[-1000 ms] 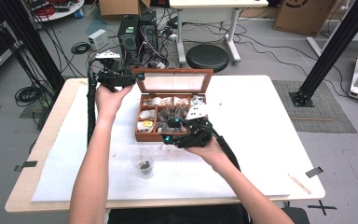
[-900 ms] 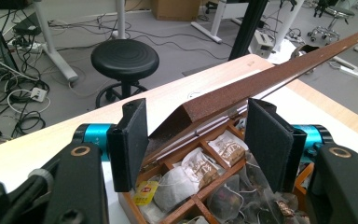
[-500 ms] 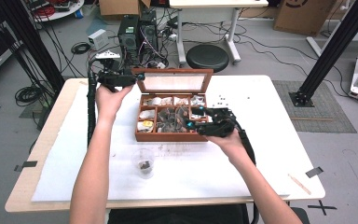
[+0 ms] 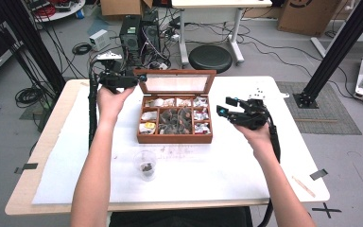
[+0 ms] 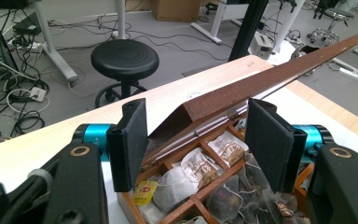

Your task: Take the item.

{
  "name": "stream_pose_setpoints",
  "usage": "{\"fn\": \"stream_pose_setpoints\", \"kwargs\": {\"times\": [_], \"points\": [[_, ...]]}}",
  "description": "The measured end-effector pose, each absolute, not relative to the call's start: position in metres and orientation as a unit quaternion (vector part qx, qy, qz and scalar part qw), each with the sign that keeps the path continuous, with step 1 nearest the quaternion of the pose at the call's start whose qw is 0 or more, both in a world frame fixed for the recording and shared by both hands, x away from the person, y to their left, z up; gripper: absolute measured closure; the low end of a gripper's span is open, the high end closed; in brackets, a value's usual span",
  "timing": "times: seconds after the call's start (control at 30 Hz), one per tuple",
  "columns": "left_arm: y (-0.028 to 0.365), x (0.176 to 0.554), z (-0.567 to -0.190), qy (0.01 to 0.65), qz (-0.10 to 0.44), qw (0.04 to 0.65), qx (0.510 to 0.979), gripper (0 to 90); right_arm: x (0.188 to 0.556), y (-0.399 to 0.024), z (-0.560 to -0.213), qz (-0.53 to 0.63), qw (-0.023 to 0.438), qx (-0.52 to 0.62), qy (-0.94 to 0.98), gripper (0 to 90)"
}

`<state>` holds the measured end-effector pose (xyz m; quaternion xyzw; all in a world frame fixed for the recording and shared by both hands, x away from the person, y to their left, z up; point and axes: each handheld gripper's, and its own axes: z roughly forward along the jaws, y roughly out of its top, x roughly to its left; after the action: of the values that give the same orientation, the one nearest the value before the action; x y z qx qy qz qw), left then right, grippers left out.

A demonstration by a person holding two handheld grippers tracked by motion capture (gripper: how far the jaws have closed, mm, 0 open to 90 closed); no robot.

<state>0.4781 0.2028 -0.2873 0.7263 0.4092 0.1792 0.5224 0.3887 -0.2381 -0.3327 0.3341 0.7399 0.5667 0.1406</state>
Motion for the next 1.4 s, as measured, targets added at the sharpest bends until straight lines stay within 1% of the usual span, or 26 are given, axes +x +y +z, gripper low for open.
{"fn": "stream_pose_setpoints", "kwargs": {"times": [0.07,0.5,0.9,1.0,1.4], "points": [[0.203,0.478,-0.287,0.410,0.179,0.523,0.726,39.7,0.392,-0.251,-0.334,0.565,0.146,0.349,0.733,38.7],[0.202,0.478,-0.287,0.411,0.180,0.522,0.726,39.7,0.397,-0.281,-0.334,0.549,0.174,0.382,0.723,37.9],[0.202,0.477,-0.288,0.413,0.180,0.523,0.723,39.0,0.404,-0.314,-0.344,0.525,0.198,0.434,0.705,31.7],[0.202,0.477,-0.288,0.412,0.180,0.522,0.724,38.8,0.405,-0.319,-0.345,0.523,0.204,0.439,0.701,31.5],[0.202,0.477,-0.289,0.413,0.179,0.524,0.723,38.6,0.405,-0.327,-0.348,0.525,0.204,0.450,0.694,31.5]]}}
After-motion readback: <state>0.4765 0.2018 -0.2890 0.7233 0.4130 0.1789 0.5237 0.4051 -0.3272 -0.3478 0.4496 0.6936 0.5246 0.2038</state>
